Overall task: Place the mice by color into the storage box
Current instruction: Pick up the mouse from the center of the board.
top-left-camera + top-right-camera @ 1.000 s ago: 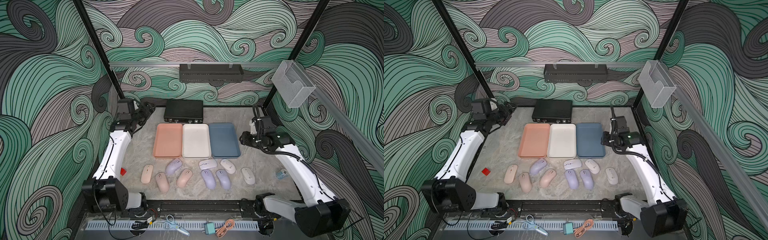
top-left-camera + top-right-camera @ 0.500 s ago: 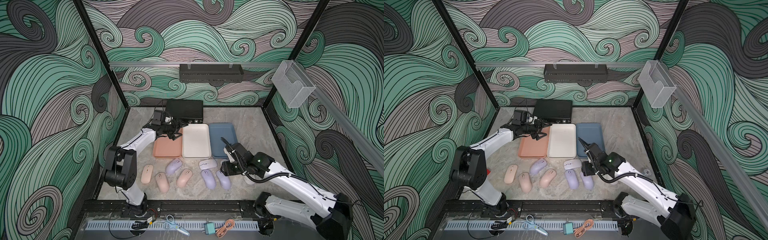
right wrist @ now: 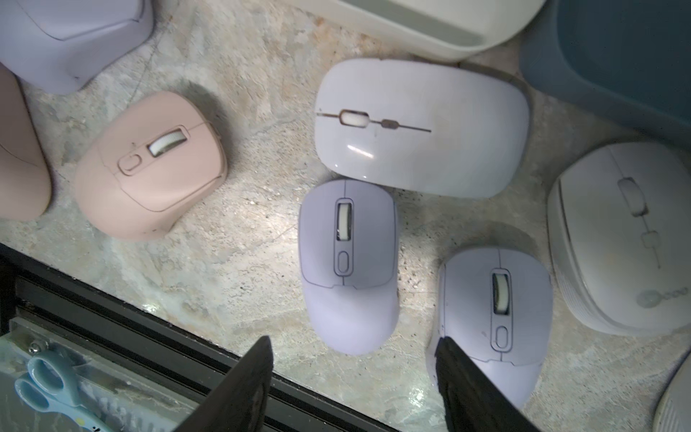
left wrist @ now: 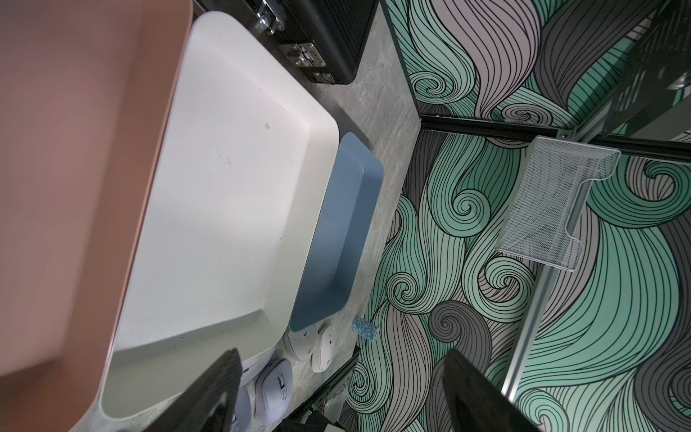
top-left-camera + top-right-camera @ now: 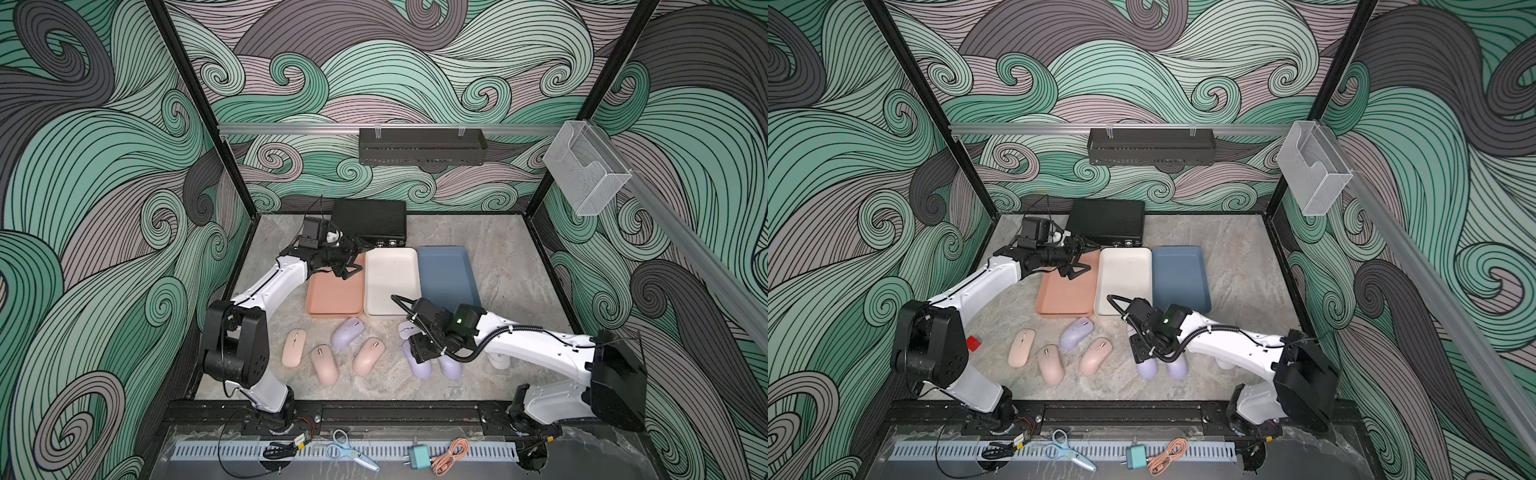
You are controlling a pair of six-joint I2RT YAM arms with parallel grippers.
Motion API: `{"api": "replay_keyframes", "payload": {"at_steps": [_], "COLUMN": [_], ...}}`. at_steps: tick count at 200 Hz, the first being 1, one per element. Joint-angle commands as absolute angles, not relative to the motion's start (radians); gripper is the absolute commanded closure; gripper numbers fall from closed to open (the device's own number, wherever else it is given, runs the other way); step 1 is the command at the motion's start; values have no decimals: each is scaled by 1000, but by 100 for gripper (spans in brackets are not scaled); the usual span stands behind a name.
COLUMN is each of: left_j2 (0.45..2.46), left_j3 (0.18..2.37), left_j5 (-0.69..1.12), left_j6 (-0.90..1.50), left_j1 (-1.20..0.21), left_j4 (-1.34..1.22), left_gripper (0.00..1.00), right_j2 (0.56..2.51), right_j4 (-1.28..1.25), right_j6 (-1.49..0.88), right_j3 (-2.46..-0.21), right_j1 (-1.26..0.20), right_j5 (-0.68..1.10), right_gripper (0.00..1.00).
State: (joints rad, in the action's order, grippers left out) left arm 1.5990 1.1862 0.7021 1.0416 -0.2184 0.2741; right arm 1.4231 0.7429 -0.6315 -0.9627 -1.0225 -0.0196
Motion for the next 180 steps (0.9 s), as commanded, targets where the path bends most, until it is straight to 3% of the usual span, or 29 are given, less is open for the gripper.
{"api": "replay_keyframes", "payload": {"at_steps": [1,84,180], "left_j2": [1583,1585,1599], "left_j3": [1222,1223,1224], "left_j5": [687,693,701], "left_j6": [1027,1037,1043], "left_j1": [-200,-190,-186], "left_j4": [311,312,317], "left_gripper": [16,15,14], "right_j2": [1443,1557,1646], "right_j4": [767,763,699], "right_j6": [-622,-608,-610], "right_j3": [-1004,-1032,-969], "right_j1": [-1028,-1036,-1043], "right_j5": [-34,46,-3], "right_gripper": [29,25,29]}}
